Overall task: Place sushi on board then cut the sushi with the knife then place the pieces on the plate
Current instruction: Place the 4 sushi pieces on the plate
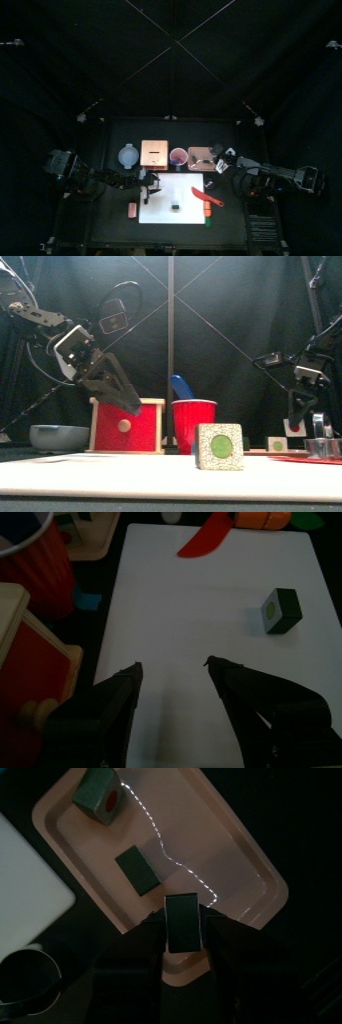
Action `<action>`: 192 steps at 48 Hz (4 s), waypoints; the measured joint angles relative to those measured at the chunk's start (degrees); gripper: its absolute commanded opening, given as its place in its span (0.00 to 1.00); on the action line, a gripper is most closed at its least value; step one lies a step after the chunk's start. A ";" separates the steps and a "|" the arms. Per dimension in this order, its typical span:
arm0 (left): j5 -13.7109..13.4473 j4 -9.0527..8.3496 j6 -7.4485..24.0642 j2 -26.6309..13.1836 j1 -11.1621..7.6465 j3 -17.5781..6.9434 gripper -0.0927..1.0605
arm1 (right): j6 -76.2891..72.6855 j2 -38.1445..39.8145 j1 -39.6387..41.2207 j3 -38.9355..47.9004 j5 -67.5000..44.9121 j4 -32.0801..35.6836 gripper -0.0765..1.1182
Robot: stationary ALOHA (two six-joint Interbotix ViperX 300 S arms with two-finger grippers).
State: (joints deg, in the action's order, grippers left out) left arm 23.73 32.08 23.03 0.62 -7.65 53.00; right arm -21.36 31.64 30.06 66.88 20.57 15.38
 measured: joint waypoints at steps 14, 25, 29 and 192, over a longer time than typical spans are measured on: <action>0.00 0.00 0.09 0.00 0.00 -0.09 0.86 | 0.00 0.35 -0.18 0.26 -1.76 -1.49 0.77; 0.00 0.00 0.00 0.00 0.09 -0.35 0.86 | -0.09 1.23 -10.02 -3.96 -3.43 -6.94 0.77; 0.00 0.00 0.00 0.00 0.00 -0.35 0.86 | -0.09 0.97 -16.61 -6.06 -6.15 -9.05 0.77; -1.67 0.70 0.00 2.99 -0.18 -0.18 0.86 | 0.18 -11.34 5.54 -9.32 -6.33 3.43 0.75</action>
State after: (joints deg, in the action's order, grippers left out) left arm 22.06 32.78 23.03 3.60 -7.82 52.82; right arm -21.18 20.30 35.60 57.57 14.24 18.81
